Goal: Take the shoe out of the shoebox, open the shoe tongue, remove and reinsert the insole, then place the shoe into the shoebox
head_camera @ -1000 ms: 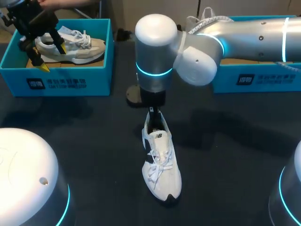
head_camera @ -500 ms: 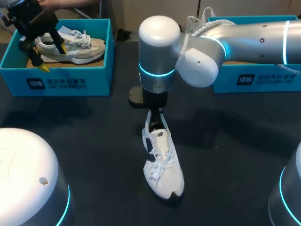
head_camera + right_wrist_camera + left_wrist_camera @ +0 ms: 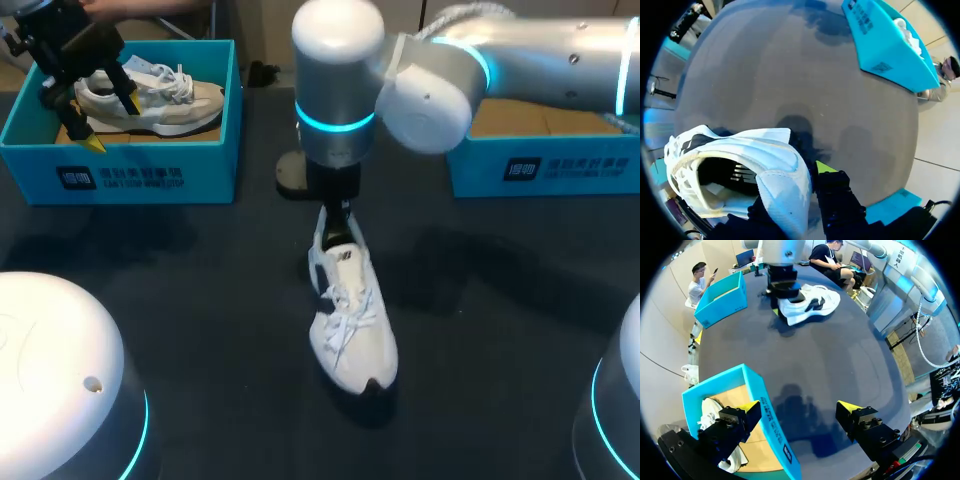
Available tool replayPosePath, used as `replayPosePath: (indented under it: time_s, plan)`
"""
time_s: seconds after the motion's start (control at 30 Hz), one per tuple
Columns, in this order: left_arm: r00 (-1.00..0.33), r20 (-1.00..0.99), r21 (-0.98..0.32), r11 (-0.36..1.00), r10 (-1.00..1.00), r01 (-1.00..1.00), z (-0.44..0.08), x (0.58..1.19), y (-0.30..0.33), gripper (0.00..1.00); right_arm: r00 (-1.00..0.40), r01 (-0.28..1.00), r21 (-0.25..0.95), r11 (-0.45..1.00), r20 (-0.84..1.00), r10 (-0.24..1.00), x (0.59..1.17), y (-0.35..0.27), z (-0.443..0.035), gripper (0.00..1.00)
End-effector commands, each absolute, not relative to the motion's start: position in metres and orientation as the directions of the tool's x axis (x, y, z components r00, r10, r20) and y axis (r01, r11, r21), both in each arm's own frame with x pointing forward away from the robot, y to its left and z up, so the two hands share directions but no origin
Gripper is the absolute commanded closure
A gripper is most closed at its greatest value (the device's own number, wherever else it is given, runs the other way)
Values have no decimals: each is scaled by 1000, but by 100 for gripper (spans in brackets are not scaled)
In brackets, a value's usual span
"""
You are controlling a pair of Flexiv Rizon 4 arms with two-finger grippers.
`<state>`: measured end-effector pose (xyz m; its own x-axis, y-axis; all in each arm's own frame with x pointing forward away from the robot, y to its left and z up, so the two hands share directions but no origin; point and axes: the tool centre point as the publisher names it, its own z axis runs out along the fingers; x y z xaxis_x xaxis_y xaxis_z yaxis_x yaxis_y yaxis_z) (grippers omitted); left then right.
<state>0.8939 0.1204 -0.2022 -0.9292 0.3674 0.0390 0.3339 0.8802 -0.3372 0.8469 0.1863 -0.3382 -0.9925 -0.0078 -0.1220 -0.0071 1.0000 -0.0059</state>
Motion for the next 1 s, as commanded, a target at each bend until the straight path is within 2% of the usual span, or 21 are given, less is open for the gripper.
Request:
replayPosePath:
  time_s: [0.03,0.2,0.57,0.67,1.0]
  plan:
    - [-929,38,-334,881,368,335,-202,893,121,0,-987,-2,-37,999,-158,-8,845,166,-265,100]
    - [-929,38,-334,881,368,335,-202,893,121,0,-980,27,-39,999,-199,19,854,157,-218,100]
    - [-929,38,-334,881,368,335,-202,893,121,0,-980,27,-39,999,-199,19,854,157,-218,100]
    - [-929,38,-334,881,368,335,-202,893,121,0,-987,45,-10,999,-153,43,846,160,-231,100]
    - [-929,38,-334,881,368,335,-202,893,121,0,-975,60,-103,993,-219,36,889,75,-165,100]
